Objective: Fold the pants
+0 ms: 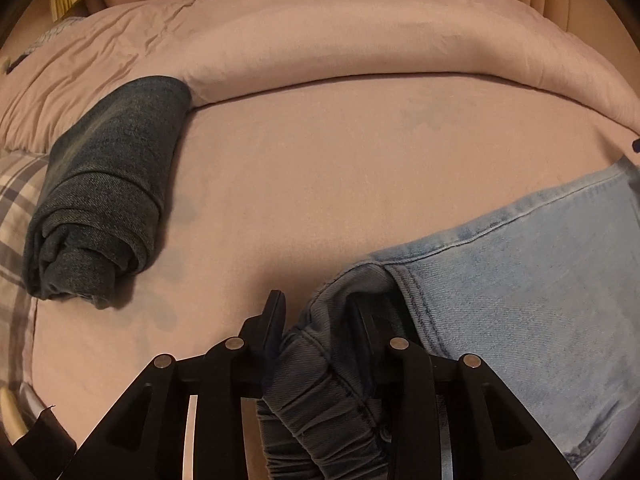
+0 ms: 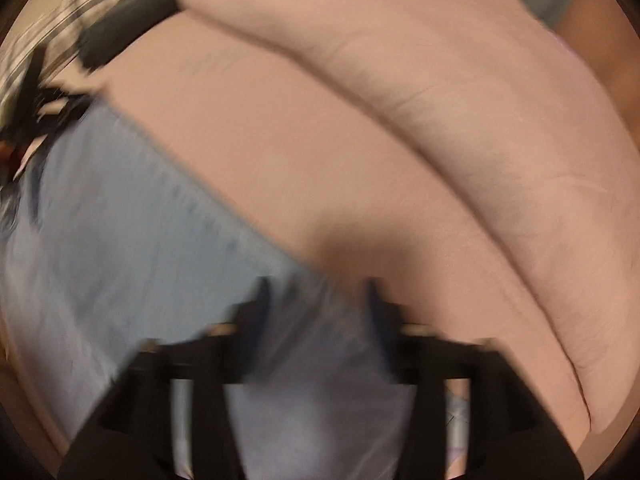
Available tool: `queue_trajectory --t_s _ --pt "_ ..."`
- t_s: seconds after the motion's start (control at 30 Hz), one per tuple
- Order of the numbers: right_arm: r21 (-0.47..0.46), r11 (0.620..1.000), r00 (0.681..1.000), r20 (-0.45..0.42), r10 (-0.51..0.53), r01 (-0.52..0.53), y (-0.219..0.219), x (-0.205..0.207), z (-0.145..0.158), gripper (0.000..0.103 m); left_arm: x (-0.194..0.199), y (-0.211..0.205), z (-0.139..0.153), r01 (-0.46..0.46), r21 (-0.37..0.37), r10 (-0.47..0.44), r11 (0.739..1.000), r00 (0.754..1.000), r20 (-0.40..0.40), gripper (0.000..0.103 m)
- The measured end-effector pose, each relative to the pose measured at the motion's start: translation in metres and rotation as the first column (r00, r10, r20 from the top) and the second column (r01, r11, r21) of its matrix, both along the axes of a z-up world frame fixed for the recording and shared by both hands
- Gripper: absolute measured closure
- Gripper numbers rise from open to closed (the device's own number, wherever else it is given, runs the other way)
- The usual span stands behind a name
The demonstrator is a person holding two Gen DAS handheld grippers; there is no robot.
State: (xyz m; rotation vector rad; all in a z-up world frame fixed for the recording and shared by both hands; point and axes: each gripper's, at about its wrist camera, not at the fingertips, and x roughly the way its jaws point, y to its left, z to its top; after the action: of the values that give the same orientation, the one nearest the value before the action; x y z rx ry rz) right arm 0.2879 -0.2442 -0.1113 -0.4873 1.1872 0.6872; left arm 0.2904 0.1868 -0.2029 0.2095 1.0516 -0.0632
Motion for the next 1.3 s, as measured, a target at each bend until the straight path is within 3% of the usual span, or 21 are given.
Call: queue_trajectory --t_s 0.17,0.27,0.33,0.43,0.47,0.5,0.57,0.67,0.7,0.73,0.8,0.87,0.9,0.93,1.0,1.07,1.1,1.13,1.2,1.3 --pt "-0.245 0.968 0.999 0.01 0.052 -0.048 -0.028 0.003 -0.015 0.045 0.001 0.0 -0.003 -0.012 -0.009 0.012 1.0 1.0 -0.017 0.064" --pt "-0.294 0.952 0.995 -0.06 0.075 -0.089 -0.046 -0.001 -0.028 0.045 0.002 -0.002 -0.004 -0.01 0.008 0.01 1.0 1.0 -0.017 0.064" --pt "-0.381 0.916 0.991 -0.099 0.092 -0.123 -0.057 -0.004 -0.051 0.045 0.002 -0.005 -0.004 -0.015 0.02 0.015 1.0 1.0 -0.016 0.063" --pt "-0.326 0.943 0.988 -0.154 0.014 -0.065 -0.081 0.007 -0.058 0.041 0.003 -0.007 -0.004 -0.015 0.041 0.016 0.999 1.0 -0.017 0.063" --pt "-0.306 0.951 0.985 -0.174 -0.004 -0.05 -0.086 0.005 -0.054 0.049 0.004 -0.007 -0.004 -0.015 0.045 0.016 0.999 1.0 -0.019 0.063" --pt "-0.307 0.95 0.985 -0.17 0.01 -0.063 -0.086 -0.001 -0.051 0.069 0.005 -0.008 -0.004 -0.017 0.046 0.018 0.999 1.0 -0.023 0.063" --pt "-0.378 0.916 0.987 -0.133 0.091 -0.136 -0.086 -0.025 -0.048 0.098 0.006 -0.008 -0.003 -0.022 0.046 0.023 0.999 0.999 -0.026 0.063" --pt "-0.527 0.828 0.981 -0.121 0.149 -0.191 -0.088 -0.049 -0.049 0.099 0.004 -0.009 -0.002 -0.016 0.058 0.017 0.998 1.0 -0.011 0.063" --pt "-0.605 0.772 0.98 -0.098 0.174 -0.197 -0.091 -0.053 -0.048 0.099 0.003 -0.009 -0.002 -0.013 0.058 0.013 0.998 1.0 -0.005 0.063" --pt "-0.649 0.744 0.985 -0.049 0.164 -0.156 -0.096 -0.05 -0.041 0.099 0.003 -0.009 -0.003 -0.012 0.056 0.012 0.998 1.0 -0.004 0.063" --pt "-0.64 0.765 0.995 -0.002 0.099 -0.077 -0.09 -0.043 -0.041 0.098 0.003 -0.008 -0.003 -0.012 0.051 0.012 0.999 1.0 -0.006 0.063" --pt "-0.692 0.718 0.989 0.047 0.142 -0.07 -0.069 -0.04 -0.051 0.096 0.005 -0.006 -0.003 -0.014 0.038 0.014 0.999 1.0 -0.015 0.061" --pt "-0.716 0.695 0.988 0.05 0.148 -0.068 -0.064 -0.04 -0.057 0.089 0.006 -0.003 -0.003 -0.02 0.034 0.021 0.999 1.0 -0.018 0.058" --pt "-0.699 0.712 0.993 0.026 0.117 -0.066 -0.06 -0.04 -0.056 0.085 0.006 -0.002 -0.003 -0.027 0.035 0.028 0.999 0.999 -0.017 0.052" --pt "-0.642 0.765 0.998 -0.016 0.056 -0.053 -0.056 -0.039 -0.043 0.053 0.007 0.005 -0.004 -0.04 0.01 0.04 0.999 0.999 -0.017 0.047" --pt "-0.529 0.844 0.993 0.028 0.114 -0.082 -0.033 -0.04 -0.014 0.049 0.009 0.013 -0.006 -0.056 -0.038 0.055 0.998 0.998 -0.026 0.044" --pt "-0.407 0.906 0.99 0.022 0.139 -0.118 -0.015 -0.043 0.002 0.045 0.009 0.017 -0.006 -0.063 -0.069 0.061 0.996 0.998 -0.032 0.044" --pt "-0.344 0.928 0.988 0.006 0.154 -0.142 -0.002 -0.043 0.005 0.042 0.01 0.02 -0.007 -0.067 -0.093 0.063 0.993 0.997 -0.036 0.044" --pt "-0.26 0.944 0.978 -0.002 0.211 -0.204 0.025 -0.046 0.006 0.042 0.01 0.024 -0.007 -0.058 -0.123 0.053 0.991 0.998 -0.042 0.044" --pt "-0.26 0.936 0.972 -0.052 0.231 -0.237 0.053 -0.043 -0.015 0.042 0.011 0.026 -0.007 -0.032 -0.173 0.021 0.984 0.998 -0.066 0.055"
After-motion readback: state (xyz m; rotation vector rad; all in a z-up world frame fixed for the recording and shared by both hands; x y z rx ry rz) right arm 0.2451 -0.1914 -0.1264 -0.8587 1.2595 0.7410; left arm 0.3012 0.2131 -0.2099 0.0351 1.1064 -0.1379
